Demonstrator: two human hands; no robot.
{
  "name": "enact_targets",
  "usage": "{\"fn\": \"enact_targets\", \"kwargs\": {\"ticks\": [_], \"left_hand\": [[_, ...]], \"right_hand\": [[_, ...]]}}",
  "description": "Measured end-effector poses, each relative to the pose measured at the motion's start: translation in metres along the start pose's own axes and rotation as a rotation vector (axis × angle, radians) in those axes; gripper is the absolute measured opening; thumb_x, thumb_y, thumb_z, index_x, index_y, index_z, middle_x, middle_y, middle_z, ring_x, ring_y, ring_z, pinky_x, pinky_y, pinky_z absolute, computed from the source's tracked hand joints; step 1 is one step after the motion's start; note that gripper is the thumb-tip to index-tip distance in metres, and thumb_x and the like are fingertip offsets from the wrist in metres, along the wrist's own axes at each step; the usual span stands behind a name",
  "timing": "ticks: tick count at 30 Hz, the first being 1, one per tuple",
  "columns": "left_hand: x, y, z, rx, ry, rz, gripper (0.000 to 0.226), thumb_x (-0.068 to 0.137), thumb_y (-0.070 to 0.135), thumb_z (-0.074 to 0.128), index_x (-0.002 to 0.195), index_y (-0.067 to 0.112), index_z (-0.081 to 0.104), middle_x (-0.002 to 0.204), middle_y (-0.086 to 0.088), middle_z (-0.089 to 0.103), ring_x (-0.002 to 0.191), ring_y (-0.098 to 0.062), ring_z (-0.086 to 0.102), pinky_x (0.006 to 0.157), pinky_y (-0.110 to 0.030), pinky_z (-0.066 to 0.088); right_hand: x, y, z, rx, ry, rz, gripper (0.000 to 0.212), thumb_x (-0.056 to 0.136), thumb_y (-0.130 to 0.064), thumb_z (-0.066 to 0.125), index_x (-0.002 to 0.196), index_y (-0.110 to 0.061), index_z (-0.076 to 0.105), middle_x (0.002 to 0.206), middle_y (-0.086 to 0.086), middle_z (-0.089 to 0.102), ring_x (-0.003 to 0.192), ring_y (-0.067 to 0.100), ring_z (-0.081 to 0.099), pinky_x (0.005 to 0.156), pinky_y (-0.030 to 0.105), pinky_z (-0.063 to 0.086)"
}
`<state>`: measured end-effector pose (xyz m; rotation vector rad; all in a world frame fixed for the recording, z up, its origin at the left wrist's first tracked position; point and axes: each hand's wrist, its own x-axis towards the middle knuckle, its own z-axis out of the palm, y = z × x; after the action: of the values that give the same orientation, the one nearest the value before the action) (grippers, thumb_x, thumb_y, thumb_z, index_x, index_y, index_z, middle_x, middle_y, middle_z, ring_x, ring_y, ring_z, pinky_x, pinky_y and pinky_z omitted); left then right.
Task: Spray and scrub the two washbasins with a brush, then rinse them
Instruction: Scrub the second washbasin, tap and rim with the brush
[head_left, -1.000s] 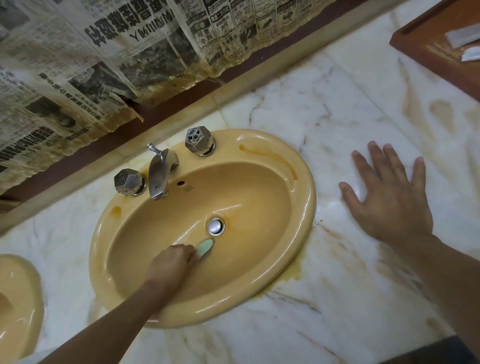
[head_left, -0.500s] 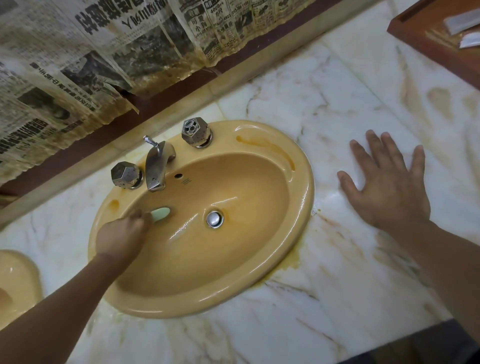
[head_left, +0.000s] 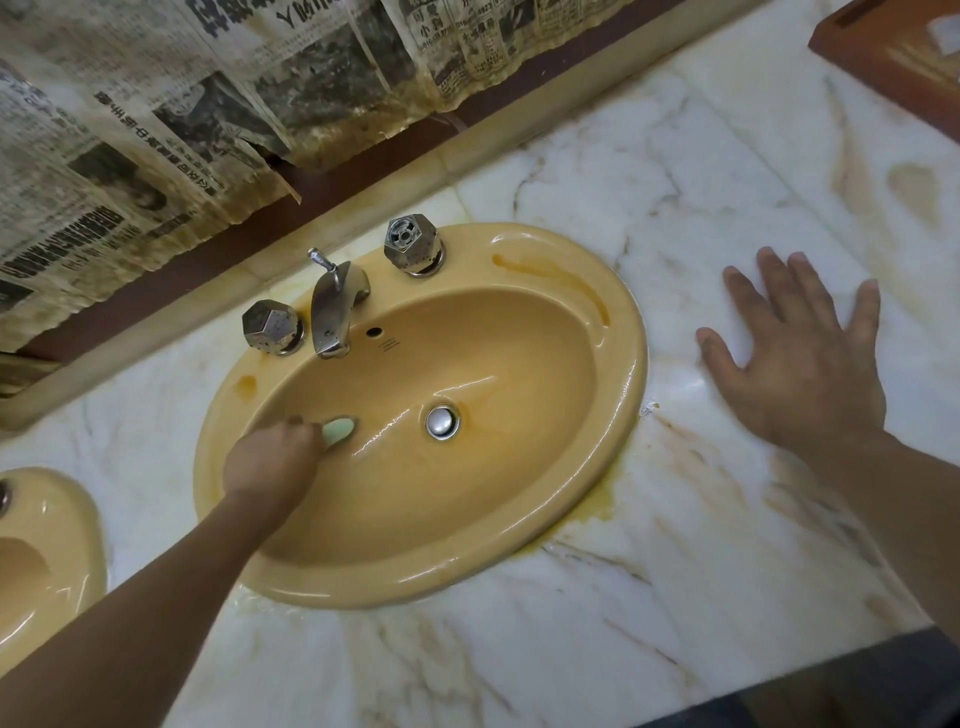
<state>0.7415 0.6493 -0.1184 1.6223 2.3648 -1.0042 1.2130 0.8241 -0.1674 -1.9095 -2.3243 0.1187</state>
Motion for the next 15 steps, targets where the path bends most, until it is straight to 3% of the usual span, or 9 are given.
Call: {"fn": "enact_targets", "kwargs": {"ticks": [2,4,7,12,15], "left_hand": [[0.006,0.024,-0.004,-0.027,-0.019,0.023,0.014,0.096,0.023,0.055,0.094,0.018,0.067,0.091,-0.004,0.065,0.082,-0.029,0.066,0.066,-0.033,0.052],[0.008,0.041,0.0,-0.207,-0.196,0.058,0.012,0.094,0.027,0.062,0.095,0.022,0.074,0.093,-0.001,0.066,0.085,-0.024,0.065,0.069,-0.031,0.05],[-0.003,0.037,0.003,-0.408,-0.41,0.137,0.009,0.087,0.031,0.073,0.08,0.026,0.077,0.084,0.008,0.071,0.08,-0.013,0.064,0.066,-0.026,0.048],[-0.014,-0.014,-0.01,-0.133,-0.371,-0.02,0.026,0.087,0.042,0.07,0.074,0.023,0.06,0.081,0.002,0.064,0.075,-0.017,0.064,0.065,-0.03,0.053],[-0.024,-0.026,-0.022,-0.093,-0.451,-0.007,0.023,0.087,0.042,0.074,0.074,0.025,0.066,0.079,0.005,0.068,0.073,-0.012,0.065,0.069,-0.026,0.056]], "right_hand": [[0.0,0.0,0.0,0.005,0.011,-0.002,0.07,0.099,-0.063,0.021,0.158,-0.026,0.028,0.168,0.003,0.019,0.156,0.021,0.012,0.121,0.064,0.005],[0.0,0.0,0.001,-0.001,0.009,-0.006,0.07,0.099,-0.064,0.021,0.159,-0.026,0.027,0.169,0.003,0.018,0.156,0.021,0.011,0.121,0.064,0.006],[0.0,0.0,0.002,0.007,0.008,-0.003,0.07,0.099,-0.064,0.021,0.159,-0.026,0.027,0.169,0.002,0.018,0.156,0.021,0.011,0.121,0.064,0.006],[0.001,0.001,0.0,0.001,-0.011,-0.005,0.071,0.099,-0.065,0.019,0.159,-0.027,0.024,0.169,0.002,0.016,0.156,0.02,0.008,0.122,0.063,0.005],[0.0,0.001,0.001,0.006,-0.004,-0.002,0.071,0.099,-0.065,0.019,0.159,-0.027,0.026,0.169,0.002,0.017,0.156,0.021,0.009,0.122,0.063,0.005]]}}
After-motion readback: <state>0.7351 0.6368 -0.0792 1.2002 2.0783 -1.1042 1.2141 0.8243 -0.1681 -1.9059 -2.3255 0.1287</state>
